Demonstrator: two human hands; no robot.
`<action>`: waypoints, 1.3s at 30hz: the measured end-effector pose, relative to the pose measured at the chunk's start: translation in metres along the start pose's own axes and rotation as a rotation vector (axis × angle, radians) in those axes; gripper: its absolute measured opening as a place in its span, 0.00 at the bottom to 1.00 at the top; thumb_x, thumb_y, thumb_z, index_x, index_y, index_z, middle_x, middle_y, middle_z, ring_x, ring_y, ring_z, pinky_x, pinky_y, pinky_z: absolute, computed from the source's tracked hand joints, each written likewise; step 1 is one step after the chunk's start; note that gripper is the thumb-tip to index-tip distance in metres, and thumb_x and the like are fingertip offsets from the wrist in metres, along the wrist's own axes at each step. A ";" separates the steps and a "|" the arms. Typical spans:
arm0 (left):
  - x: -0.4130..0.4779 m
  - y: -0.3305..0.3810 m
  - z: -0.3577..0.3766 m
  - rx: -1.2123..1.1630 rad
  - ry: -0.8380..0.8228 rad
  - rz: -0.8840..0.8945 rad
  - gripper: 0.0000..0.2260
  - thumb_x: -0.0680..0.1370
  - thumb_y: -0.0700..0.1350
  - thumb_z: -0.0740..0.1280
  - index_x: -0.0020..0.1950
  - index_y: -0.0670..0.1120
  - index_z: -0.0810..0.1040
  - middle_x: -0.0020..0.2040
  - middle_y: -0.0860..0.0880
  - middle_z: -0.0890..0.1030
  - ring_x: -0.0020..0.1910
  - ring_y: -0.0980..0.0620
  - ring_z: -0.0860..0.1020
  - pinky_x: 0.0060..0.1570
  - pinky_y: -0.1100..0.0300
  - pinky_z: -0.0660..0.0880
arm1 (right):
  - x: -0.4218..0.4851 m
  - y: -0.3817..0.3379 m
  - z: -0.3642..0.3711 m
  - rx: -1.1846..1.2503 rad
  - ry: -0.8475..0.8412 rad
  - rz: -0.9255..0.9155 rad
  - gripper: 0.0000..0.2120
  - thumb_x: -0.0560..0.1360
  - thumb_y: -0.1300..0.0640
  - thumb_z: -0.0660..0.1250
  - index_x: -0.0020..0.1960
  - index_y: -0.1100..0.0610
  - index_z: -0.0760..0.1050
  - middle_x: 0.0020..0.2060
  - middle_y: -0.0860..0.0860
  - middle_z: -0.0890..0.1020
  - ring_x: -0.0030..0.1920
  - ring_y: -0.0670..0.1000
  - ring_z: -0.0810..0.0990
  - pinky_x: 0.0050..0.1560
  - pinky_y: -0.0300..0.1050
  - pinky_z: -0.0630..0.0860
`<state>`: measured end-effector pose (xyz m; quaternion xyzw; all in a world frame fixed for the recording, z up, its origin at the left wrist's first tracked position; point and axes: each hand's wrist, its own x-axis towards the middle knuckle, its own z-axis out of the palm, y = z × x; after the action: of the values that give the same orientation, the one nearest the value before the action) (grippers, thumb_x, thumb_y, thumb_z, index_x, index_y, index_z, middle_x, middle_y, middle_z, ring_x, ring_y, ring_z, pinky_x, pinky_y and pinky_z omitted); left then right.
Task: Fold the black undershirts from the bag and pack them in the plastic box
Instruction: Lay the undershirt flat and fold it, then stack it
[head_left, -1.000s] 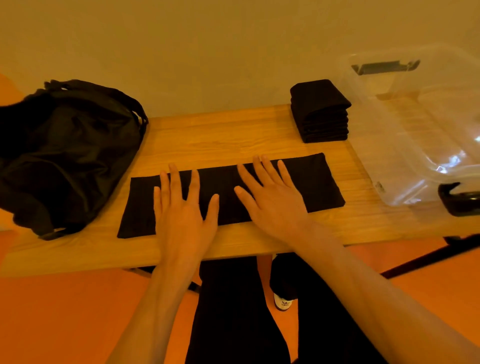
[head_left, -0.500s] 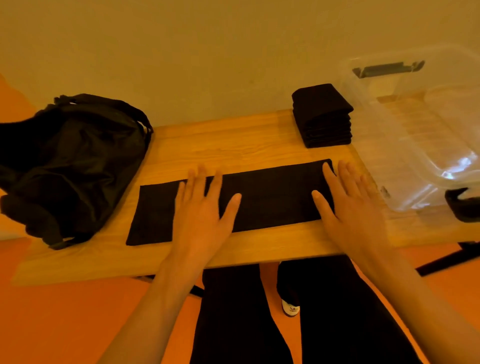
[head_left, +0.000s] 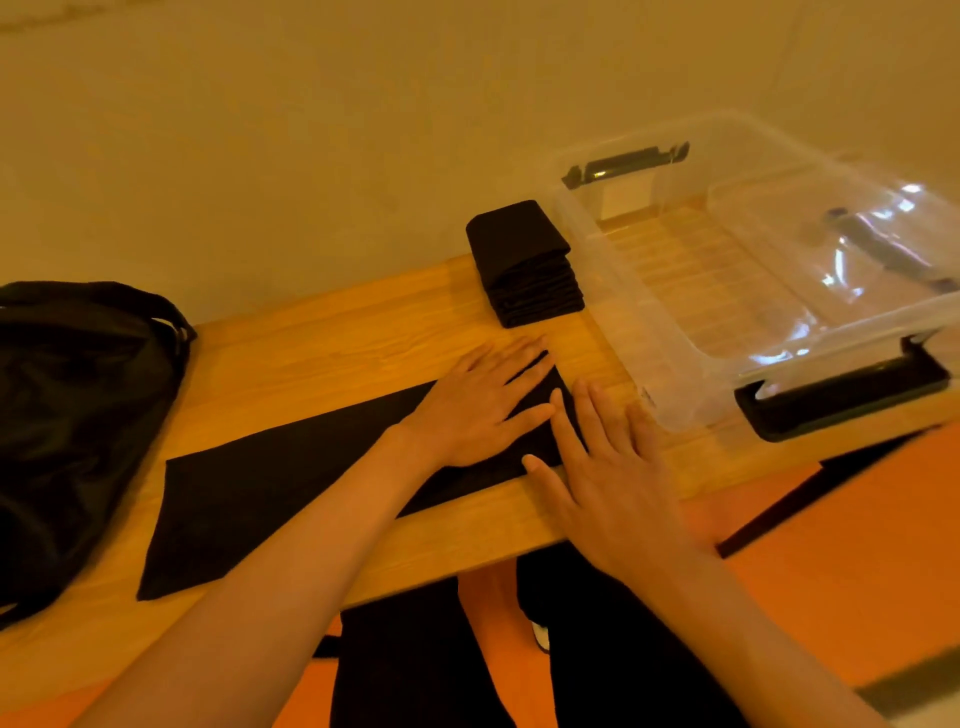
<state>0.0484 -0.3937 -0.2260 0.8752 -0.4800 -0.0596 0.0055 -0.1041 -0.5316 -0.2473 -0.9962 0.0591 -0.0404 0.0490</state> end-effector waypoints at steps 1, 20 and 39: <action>0.000 0.000 -0.001 -0.011 0.001 -0.003 0.33 0.82 0.67 0.40 0.83 0.54 0.44 0.83 0.56 0.42 0.81 0.58 0.39 0.80 0.51 0.42 | 0.000 0.000 -0.001 0.000 -0.006 0.001 0.37 0.83 0.34 0.39 0.80 0.58 0.57 0.79 0.59 0.60 0.81 0.57 0.53 0.76 0.65 0.57; -0.116 -0.003 -0.006 0.004 0.155 -0.532 0.35 0.77 0.70 0.32 0.81 0.56 0.36 0.81 0.52 0.32 0.79 0.52 0.31 0.79 0.50 0.36 | 0.049 -0.010 -0.030 0.069 -0.043 -0.144 0.34 0.80 0.34 0.32 0.82 0.47 0.39 0.81 0.56 0.43 0.80 0.53 0.35 0.79 0.51 0.36; -0.255 0.023 0.041 -0.218 0.298 -0.984 0.40 0.81 0.71 0.38 0.82 0.44 0.42 0.82 0.43 0.38 0.81 0.49 0.35 0.81 0.48 0.43 | 0.125 -0.260 -0.019 0.016 -0.372 -0.961 0.27 0.85 0.41 0.42 0.82 0.47 0.44 0.82 0.48 0.42 0.80 0.48 0.36 0.79 0.49 0.35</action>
<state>-0.1108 -0.1894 -0.2403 0.9905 0.0029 0.0203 0.1359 0.0471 -0.2919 -0.1929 -0.9008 -0.4155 0.1189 0.0422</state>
